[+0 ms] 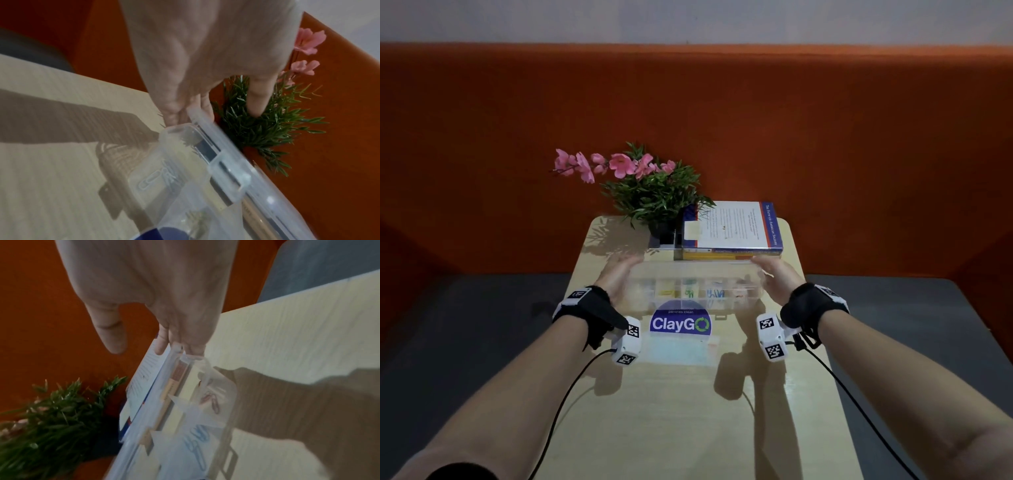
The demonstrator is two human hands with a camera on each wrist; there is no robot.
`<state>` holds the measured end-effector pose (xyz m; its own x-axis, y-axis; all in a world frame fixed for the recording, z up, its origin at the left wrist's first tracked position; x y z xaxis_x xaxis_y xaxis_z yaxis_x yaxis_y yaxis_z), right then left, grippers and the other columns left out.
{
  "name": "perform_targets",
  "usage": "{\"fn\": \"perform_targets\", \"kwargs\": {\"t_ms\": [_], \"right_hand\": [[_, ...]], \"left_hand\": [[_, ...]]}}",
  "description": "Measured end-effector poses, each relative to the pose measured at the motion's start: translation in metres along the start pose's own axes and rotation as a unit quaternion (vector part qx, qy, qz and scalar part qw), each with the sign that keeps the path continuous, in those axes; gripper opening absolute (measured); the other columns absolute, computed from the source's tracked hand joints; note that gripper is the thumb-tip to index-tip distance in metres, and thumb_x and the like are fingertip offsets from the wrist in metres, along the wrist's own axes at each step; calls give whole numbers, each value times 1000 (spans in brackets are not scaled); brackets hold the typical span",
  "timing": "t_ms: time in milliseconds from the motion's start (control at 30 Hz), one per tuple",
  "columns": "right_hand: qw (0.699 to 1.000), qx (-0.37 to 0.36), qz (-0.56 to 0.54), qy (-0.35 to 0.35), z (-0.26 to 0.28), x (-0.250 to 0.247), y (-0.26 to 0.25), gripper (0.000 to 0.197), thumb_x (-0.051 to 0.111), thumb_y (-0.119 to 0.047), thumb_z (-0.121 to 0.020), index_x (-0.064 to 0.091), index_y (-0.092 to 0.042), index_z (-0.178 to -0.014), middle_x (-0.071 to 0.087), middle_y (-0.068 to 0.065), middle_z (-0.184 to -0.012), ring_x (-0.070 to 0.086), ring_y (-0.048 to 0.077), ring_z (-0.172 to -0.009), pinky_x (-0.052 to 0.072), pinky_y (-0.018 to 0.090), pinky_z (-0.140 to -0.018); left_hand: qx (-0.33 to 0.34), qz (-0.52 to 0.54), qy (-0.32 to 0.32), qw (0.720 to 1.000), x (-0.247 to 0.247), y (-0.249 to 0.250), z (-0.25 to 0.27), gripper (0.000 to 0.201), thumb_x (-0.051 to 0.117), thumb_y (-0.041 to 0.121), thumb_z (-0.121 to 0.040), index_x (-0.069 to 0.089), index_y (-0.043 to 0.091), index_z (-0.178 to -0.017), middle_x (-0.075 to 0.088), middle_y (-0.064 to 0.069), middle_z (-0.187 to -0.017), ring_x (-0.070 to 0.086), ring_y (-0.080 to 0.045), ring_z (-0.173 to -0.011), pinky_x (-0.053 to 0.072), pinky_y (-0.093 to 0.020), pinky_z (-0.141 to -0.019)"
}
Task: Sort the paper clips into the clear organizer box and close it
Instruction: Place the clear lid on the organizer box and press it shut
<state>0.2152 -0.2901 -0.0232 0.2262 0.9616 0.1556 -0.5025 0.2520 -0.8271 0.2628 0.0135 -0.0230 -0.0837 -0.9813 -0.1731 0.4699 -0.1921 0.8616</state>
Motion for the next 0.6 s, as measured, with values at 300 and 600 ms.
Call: {"fn": "perform_targets", "kwargs": {"t_ms": [300,600], "right_hand": [[869,-91,486,14,15,1,2,56,62,-18,-85,39,-15,-136,42,15,-141,47,33,-124,44,35,-93],[687,-136,712,-54,36,43,20,84,67,-31,-80,18,-21,-148,10,12,-159,8,31,-147,19,44,-119]], "left_hand": [[114,-394,-15,912,12,11,20,56,57,1,-88,38,13,-139,34,-15,-151,37,-31,-137,34,-34,-106],[126,-659,-148,726,52,-9,44,106,72,41,-81,-3,23,-154,-9,-5,-164,-4,-30,-151,8,-44,-123]]}}
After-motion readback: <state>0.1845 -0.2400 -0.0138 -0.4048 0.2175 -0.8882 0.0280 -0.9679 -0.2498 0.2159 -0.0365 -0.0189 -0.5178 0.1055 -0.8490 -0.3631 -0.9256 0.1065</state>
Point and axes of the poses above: each hand's wrist, its own z-axis away from the middle knuckle, its own x-axis out of the palm, y = z × x, the point moved 9 cm from there along -z, towards the middle knuckle
